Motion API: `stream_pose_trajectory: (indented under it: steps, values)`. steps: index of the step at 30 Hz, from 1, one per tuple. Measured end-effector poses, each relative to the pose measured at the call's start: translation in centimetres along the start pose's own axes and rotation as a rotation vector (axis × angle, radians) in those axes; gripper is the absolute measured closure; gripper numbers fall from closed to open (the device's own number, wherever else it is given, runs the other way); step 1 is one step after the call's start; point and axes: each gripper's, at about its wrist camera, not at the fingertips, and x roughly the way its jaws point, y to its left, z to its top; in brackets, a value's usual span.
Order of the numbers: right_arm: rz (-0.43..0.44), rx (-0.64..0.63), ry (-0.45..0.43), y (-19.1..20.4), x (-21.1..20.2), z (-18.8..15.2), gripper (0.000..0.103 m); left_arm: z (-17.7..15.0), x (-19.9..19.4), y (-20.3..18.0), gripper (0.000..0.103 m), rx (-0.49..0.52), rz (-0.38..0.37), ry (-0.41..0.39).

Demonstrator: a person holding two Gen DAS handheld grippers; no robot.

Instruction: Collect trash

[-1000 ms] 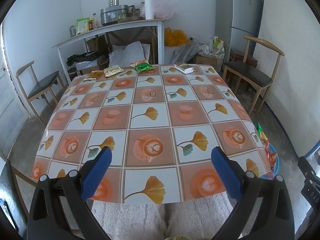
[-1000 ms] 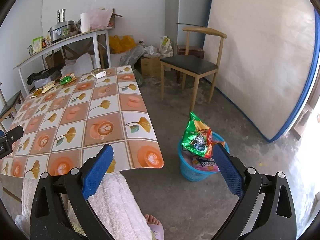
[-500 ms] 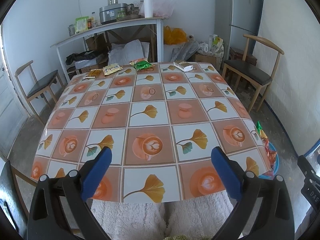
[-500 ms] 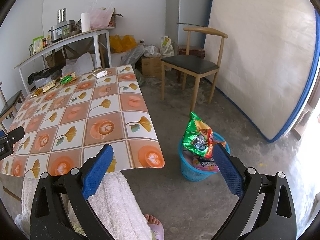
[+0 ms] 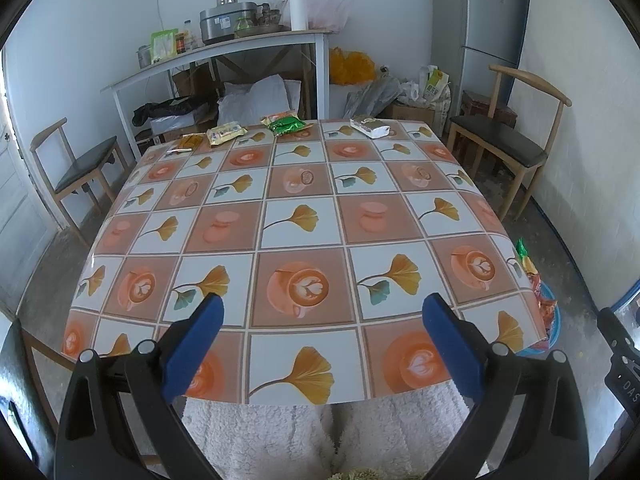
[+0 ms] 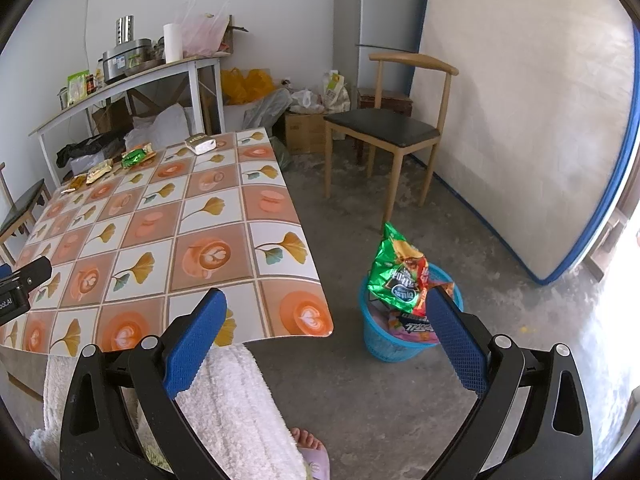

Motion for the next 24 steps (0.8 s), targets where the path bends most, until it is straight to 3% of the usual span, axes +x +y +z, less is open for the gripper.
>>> stream_pose_trajectory:
  steps: [24]
  values:
    - [0.002,-0.002,-0.002,0.23,-0.01,-0.03,0.007,-0.05,0.08,0.15,0.006,0.002,-0.001,0.002]
